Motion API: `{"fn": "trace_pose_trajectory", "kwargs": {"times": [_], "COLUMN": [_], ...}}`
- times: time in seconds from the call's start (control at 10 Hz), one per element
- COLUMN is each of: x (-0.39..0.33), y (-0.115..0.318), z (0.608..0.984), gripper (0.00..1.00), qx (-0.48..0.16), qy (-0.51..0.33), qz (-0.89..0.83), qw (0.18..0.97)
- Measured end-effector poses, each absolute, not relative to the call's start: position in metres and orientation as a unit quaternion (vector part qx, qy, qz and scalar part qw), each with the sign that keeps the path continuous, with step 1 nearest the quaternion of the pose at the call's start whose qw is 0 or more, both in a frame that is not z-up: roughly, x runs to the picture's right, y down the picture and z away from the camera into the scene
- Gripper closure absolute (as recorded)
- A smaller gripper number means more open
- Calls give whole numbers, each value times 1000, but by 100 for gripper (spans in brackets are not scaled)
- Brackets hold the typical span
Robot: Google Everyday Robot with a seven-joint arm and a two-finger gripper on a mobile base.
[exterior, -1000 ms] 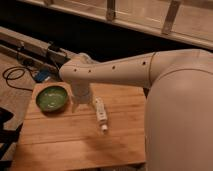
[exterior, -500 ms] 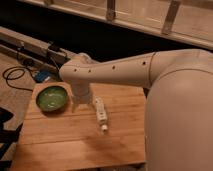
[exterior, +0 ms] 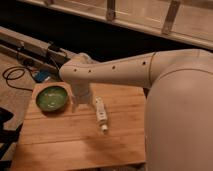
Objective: Place the bottle in the ceramic bowl
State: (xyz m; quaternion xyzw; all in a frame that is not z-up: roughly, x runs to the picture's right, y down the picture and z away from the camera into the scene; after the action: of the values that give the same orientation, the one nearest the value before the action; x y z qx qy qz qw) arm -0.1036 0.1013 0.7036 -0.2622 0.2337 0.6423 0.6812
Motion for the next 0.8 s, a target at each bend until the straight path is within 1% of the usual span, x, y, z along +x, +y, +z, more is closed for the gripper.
{"fn": "trace_pose_trajectory", "kwargs": {"times": [0.8], "x": [-103], "y": [100], "z": [703], "gripper": [35], "qx": [-260], "qy": [227], "qz": [643], "qw": [684]}}
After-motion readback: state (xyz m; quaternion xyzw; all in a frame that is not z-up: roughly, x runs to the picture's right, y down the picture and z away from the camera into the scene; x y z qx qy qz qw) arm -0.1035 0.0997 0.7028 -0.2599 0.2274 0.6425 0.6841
